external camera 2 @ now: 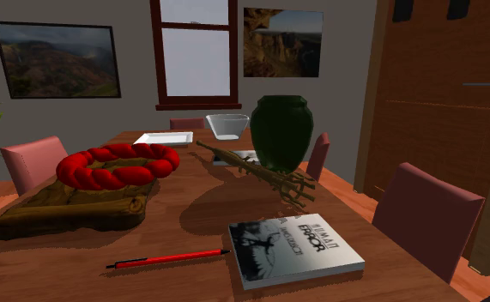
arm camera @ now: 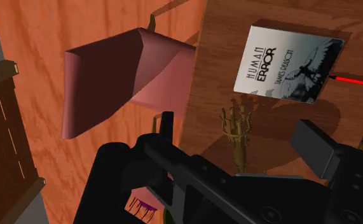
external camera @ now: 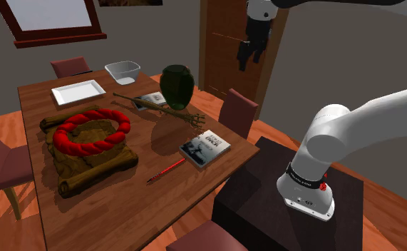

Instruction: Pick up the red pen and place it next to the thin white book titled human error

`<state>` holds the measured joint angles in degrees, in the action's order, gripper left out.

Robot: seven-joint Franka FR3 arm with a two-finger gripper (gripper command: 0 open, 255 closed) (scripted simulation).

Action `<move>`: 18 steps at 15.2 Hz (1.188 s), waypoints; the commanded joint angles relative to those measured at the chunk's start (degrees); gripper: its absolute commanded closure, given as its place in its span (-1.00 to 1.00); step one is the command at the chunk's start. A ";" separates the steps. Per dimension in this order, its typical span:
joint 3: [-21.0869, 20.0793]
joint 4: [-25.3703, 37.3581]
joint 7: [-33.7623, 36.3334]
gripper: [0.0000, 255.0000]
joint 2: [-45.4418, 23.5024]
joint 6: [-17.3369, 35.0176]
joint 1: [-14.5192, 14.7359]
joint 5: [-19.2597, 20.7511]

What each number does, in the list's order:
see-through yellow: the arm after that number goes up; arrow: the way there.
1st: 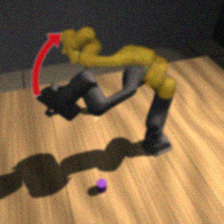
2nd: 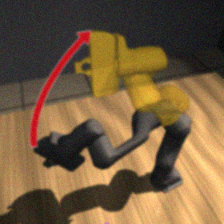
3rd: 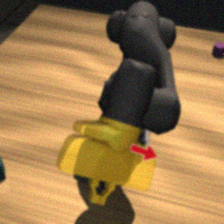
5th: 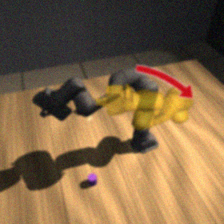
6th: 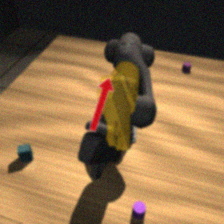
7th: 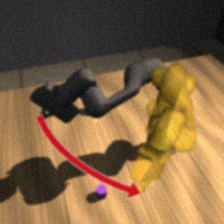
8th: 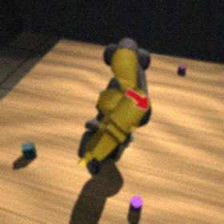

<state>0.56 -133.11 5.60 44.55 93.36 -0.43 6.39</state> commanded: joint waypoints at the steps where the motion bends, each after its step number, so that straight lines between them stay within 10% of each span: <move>1: 0.00 0.00 0.00 -1.00 0.00 0.00 0.00 0.00; 18: -7.55 -5.64 -16.54 -1.00 -20.24 26.25 13.01 4.27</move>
<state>-6.10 -139.43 -10.40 26.21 118.36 11.76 10.34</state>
